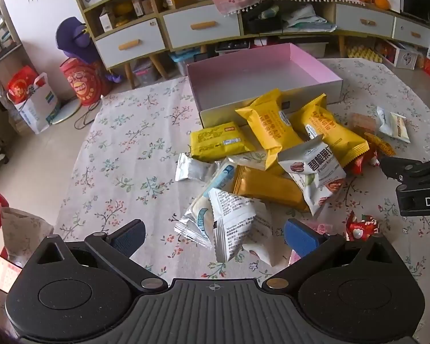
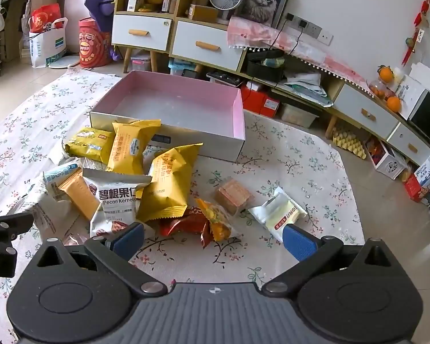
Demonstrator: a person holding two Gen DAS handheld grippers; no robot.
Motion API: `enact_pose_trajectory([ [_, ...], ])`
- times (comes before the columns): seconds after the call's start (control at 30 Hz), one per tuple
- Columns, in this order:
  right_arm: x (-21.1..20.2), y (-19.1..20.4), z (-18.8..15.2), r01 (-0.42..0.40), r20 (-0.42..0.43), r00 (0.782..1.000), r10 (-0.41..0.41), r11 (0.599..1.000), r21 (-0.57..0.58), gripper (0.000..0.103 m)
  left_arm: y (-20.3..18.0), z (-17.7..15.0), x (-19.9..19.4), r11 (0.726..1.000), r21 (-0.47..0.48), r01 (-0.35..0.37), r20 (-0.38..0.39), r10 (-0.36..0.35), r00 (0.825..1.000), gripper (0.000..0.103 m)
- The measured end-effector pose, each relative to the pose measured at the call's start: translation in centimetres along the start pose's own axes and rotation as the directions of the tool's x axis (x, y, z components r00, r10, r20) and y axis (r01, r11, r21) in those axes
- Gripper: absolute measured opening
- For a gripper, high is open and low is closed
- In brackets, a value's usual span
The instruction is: Organize snacks
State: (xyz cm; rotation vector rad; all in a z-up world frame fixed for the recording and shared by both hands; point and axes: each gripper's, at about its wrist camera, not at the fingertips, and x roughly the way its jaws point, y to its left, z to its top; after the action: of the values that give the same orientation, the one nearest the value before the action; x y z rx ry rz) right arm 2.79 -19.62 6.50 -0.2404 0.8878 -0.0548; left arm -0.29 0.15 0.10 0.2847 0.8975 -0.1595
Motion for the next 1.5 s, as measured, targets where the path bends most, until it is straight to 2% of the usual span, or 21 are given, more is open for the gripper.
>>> enact_pose_trajectory([
  [1.5, 0.13, 0.10, 0.05, -0.015, -0.006, 1.000, 0.015, 1.000, 0.012, 0.086, 0.10, -0.08, 0.09, 1.000, -0.008, 0.023, -0.001, -0.023, 1.000, 0.103],
])
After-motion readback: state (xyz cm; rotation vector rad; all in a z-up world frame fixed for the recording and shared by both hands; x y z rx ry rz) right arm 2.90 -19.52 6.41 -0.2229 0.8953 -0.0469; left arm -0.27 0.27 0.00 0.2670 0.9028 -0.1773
